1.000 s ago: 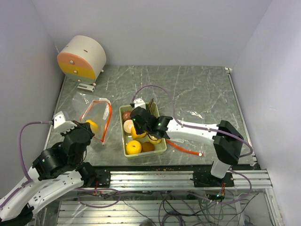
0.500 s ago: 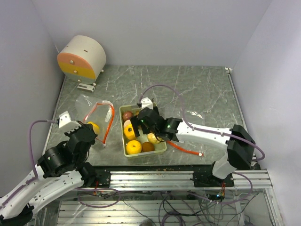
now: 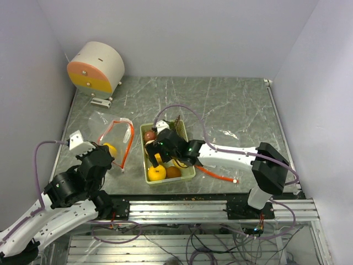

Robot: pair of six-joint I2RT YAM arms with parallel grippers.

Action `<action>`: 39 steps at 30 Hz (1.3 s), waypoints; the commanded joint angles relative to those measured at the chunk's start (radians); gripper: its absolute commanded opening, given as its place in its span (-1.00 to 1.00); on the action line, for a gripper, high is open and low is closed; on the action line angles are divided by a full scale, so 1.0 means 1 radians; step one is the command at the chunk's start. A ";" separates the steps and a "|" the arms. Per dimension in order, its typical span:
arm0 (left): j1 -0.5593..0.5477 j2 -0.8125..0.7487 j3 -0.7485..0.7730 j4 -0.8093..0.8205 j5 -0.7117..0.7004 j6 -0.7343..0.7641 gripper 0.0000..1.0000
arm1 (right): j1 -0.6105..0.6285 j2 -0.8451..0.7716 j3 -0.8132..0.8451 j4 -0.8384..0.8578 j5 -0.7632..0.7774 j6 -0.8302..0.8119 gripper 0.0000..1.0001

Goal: Place the food in the zip-top bag and seal the zipper
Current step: Pick up the fake vegetable from the bin, then place the fake vegetable in the zipper food storage bag.

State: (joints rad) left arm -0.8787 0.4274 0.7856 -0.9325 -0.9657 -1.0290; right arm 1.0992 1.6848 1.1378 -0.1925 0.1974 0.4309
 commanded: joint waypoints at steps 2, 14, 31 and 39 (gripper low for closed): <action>0.005 -0.009 -0.006 0.011 -0.008 -0.008 -0.86 | 0.004 0.074 0.042 0.030 -0.026 -0.022 1.00; 0.005 -0.024 -0.005 -0.007 -0.010 -0.017 -0.86 | 0.004 0.169 0.079 0.050 0.072 -0.002 0.96; 0.006 -0.008 -0.011 0.013 0.004 -0.012 -0.86 | 0.003 -0.242 -0.016 0.159 -0.103 -0.067 -0.12; 0.005 -0.009 -0.043 0.087 0.052 0.003 -0.86 | 0.002 -0.331 -0.036 0.457 -0.385 -0.081 -0.13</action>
State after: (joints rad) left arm -0.8787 0.4183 0.7639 -0.9169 -0.9455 -1.0359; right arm 1.0996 1.3090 1.1030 0.1047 -0.0292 0.3725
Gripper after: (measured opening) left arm 0.076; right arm 0.647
